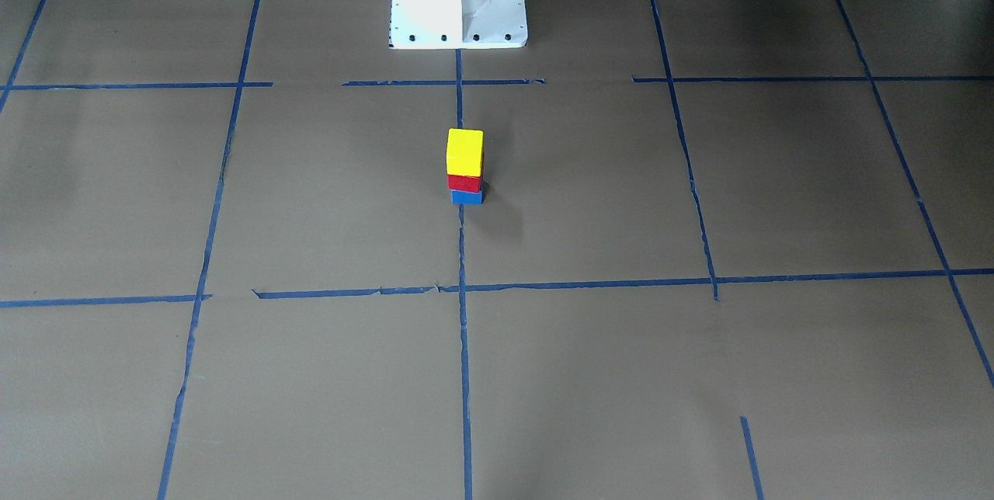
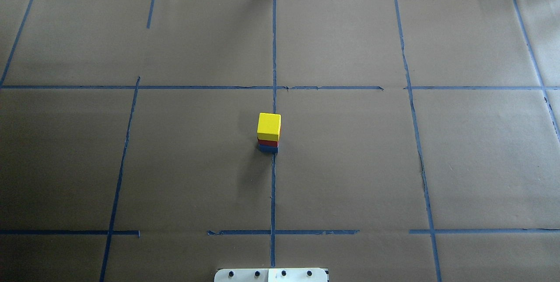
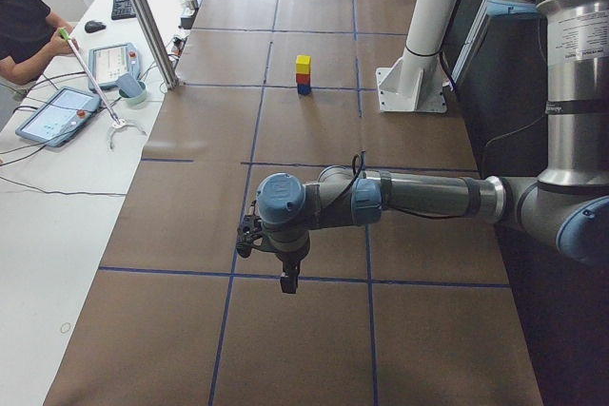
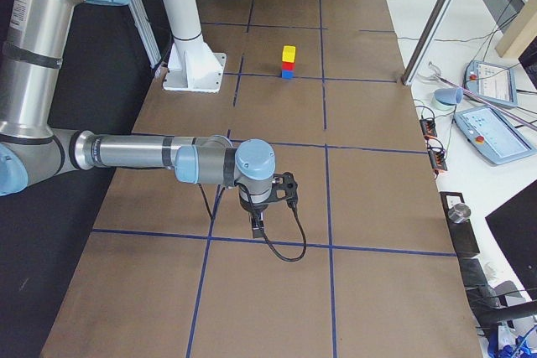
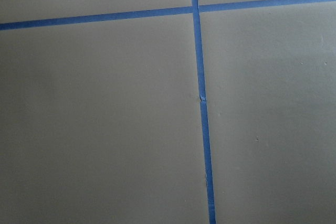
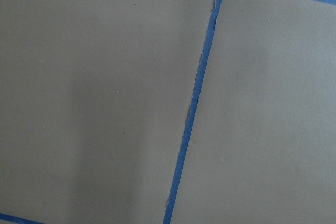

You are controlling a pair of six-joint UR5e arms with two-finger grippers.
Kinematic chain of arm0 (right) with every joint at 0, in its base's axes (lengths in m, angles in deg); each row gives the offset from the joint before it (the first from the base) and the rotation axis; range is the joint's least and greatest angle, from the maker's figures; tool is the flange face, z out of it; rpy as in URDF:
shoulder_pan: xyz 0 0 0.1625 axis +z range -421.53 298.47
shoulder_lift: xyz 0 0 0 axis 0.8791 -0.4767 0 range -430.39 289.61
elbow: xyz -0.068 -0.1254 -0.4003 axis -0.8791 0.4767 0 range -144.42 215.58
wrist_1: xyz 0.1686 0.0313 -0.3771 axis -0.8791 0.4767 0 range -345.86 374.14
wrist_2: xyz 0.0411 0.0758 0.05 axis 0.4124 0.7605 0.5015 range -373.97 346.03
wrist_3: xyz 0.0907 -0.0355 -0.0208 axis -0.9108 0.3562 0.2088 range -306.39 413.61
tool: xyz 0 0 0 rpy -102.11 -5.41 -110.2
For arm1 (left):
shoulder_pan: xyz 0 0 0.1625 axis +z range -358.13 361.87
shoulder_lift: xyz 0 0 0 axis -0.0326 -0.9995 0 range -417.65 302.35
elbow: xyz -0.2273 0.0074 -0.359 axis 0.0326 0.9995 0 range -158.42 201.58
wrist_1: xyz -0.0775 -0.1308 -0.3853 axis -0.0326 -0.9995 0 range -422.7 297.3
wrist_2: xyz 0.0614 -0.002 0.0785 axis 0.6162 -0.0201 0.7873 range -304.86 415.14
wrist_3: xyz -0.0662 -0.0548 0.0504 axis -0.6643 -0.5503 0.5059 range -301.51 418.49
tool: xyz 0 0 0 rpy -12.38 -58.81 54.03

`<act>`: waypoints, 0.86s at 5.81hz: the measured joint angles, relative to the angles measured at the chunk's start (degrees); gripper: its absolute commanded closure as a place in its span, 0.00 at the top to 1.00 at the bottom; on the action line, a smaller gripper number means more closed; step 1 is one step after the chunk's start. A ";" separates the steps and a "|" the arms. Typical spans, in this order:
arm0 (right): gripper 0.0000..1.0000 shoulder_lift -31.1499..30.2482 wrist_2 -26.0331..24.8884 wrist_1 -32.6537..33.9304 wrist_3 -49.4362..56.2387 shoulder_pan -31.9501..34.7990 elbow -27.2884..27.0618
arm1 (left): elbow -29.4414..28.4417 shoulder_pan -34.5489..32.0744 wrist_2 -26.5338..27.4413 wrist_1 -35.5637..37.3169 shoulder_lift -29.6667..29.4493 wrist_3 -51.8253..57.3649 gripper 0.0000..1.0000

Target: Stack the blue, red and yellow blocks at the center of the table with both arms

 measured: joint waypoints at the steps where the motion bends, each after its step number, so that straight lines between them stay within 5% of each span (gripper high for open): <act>1: 1.00 -0.17 -1.01 0.02 -0.04 0.15 -1.28 | 0.02 0.30 0.07 -0.32 0.82 -0.38 1.00; 5: 1.00 -0.83 -1.79 0.11 0.00 1.87 -1.98 | -0.49 0.45 -0.46 -3.97 3.96 -0.26 1.00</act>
